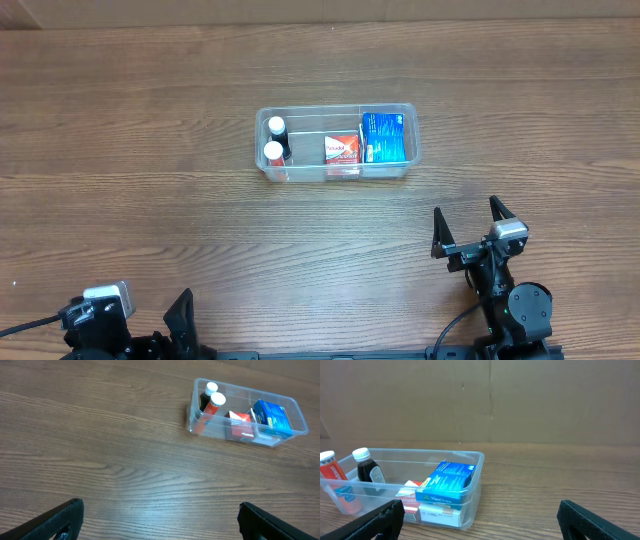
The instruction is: Pack container
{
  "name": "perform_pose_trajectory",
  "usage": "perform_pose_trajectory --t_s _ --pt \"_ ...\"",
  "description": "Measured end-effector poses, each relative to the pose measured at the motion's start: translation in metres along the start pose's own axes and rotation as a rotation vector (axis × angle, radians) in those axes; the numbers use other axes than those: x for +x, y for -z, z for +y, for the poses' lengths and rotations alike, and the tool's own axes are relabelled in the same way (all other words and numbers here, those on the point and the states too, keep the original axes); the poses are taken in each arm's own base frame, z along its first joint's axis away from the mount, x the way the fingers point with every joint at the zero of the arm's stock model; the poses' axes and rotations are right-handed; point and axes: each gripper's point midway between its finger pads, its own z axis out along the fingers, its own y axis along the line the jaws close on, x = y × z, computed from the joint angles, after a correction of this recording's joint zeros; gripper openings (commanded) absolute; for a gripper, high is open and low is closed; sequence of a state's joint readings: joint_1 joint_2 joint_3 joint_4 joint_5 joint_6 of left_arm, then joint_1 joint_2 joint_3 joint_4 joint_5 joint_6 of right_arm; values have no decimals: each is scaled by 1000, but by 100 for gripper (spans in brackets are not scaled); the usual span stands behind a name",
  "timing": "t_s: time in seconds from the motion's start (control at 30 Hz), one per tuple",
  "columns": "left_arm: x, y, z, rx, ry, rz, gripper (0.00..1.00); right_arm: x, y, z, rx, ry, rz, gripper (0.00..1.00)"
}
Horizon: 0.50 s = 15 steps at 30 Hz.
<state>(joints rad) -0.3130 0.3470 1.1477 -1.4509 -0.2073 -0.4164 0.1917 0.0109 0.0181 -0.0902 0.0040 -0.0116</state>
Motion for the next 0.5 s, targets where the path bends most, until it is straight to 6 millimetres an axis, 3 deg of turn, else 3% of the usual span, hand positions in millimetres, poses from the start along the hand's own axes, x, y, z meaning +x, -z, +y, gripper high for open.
perform_pose_trajectory --t_s 0.5 --pt "0 0 0 0 0 0 100 0 0 0 0 15 0 100"
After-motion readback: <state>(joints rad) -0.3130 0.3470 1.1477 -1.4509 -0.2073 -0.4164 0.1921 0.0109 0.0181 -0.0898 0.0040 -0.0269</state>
